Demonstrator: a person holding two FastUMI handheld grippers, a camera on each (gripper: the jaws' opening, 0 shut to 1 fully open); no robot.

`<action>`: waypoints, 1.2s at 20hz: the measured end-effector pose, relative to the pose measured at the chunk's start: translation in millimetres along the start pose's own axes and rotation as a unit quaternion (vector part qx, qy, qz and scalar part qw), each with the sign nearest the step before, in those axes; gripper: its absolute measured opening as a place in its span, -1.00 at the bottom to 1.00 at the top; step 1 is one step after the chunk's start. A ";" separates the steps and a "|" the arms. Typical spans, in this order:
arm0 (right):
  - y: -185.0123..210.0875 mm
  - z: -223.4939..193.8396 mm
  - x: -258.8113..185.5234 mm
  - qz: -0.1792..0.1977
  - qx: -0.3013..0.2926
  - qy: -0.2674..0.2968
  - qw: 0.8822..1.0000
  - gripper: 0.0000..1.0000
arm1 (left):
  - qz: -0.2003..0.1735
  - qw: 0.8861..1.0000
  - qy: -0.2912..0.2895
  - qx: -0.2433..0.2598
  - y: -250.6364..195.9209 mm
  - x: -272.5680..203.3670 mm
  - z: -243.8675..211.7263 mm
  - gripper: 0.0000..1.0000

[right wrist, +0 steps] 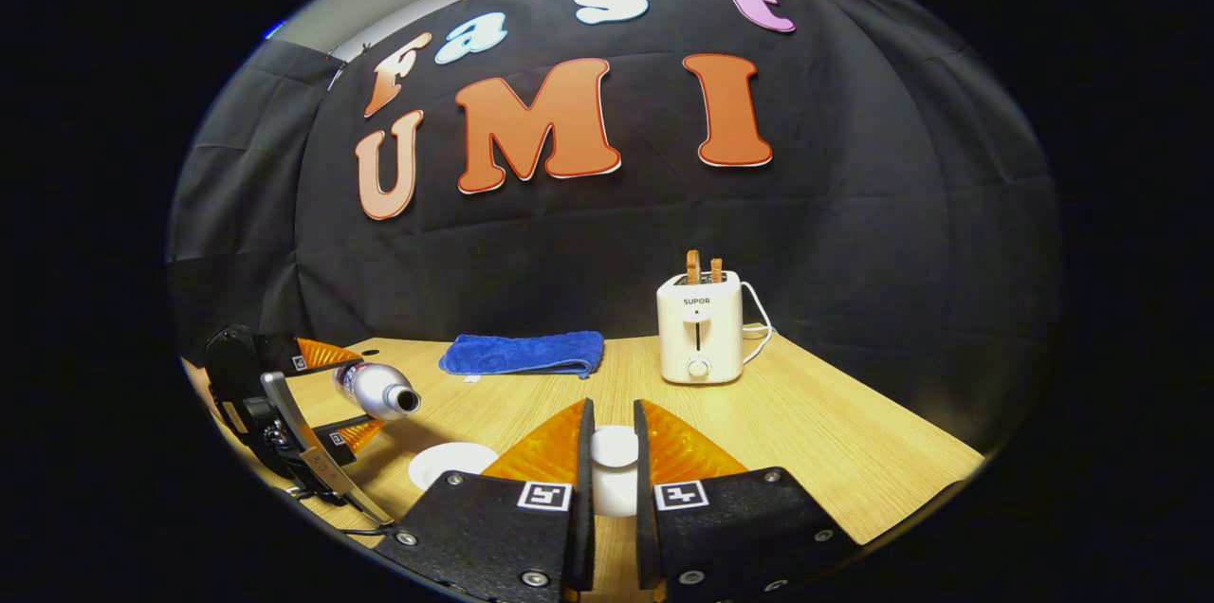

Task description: Open the teacup lid with one hand, grasp the water bottle and pour water into the teacup with the other hand; after pouring, place the water bottle on the coaster and then close the teacup lid.

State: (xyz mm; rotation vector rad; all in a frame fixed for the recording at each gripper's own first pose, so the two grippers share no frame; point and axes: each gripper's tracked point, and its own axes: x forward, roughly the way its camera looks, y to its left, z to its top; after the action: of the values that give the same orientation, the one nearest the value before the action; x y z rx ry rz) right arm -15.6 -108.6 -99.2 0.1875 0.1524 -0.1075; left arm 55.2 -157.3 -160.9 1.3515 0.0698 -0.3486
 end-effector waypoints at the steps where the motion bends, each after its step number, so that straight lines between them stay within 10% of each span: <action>1: -0.4 0.5 -0.3 0.001 0.000 0.000 1.000 -0.65 | 0.003 1.000 -0.002 0.013 2.6 0.2 1.1 0.68; 24: -4.2 7.8 -10.7 0.006 -0.015 -0.007 1.000 -0.65 | 0.037 0.978 -0.039 0.202 46.3 8.1 10.3 0.68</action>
State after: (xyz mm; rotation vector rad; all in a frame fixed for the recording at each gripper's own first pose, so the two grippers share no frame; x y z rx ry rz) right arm -25.5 -113.2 -90.7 0.1585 0.1394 -0.0948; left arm 74.5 -160.8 -116.9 1.7349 -0.1230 -0.3660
